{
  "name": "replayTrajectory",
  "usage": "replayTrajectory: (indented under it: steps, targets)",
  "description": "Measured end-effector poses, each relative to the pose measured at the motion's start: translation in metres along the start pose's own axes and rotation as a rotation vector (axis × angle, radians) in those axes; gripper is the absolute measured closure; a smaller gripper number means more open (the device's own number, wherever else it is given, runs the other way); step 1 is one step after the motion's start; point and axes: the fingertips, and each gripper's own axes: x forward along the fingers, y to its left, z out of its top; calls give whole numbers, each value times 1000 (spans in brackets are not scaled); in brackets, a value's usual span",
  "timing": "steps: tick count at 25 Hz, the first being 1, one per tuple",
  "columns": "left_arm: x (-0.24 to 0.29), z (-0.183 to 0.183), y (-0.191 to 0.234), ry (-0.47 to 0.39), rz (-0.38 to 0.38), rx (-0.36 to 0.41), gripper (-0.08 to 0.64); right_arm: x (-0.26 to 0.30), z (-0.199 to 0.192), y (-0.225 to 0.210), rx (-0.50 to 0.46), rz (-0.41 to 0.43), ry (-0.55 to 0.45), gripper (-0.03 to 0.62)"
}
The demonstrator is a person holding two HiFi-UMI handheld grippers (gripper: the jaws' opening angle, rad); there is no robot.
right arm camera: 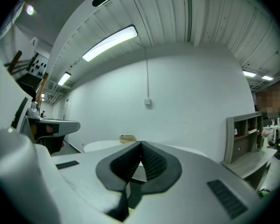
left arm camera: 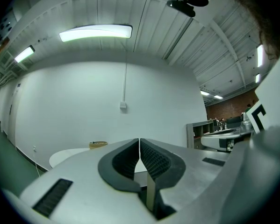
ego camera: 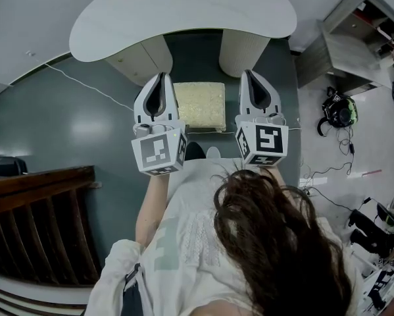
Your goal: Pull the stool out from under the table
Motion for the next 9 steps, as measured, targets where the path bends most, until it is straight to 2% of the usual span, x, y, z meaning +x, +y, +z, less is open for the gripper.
replayTrajectory:
  steps: [9]
  targets:
    - [-3, 3, 19, -11, 56, -9, 528, 2, 0, 1, 3, 26, 0, 563]
